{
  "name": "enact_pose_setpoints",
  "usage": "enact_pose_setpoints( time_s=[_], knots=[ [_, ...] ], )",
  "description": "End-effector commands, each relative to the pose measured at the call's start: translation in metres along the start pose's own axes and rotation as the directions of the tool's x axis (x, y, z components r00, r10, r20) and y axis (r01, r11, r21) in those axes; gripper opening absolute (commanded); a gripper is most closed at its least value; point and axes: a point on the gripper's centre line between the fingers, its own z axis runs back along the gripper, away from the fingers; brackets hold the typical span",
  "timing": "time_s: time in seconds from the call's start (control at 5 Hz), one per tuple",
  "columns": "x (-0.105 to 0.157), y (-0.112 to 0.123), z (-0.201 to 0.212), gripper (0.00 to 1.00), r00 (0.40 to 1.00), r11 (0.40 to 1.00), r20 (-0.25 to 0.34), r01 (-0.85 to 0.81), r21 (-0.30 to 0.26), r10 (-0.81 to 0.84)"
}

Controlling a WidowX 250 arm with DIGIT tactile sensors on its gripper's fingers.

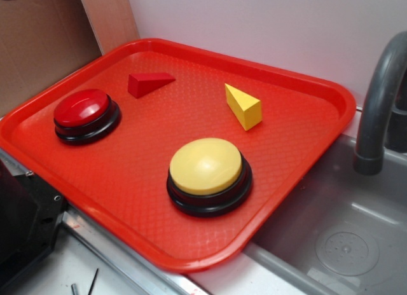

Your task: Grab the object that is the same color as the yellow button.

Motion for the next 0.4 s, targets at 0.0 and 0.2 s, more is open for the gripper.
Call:
enact_pose_setpoints(
  time_s=[0.0, 0.2],
  knots=[
    [0.027, -0.004, -0.017, 1.0, 0.912, 0.912, -0.076, -0.407, -0.052, 0.402],
    [0.042, -0.007, -0.028, 1.0, 0.81, 0.804, -0.104, -0.586, -0.102, 0.577]
  ],
)
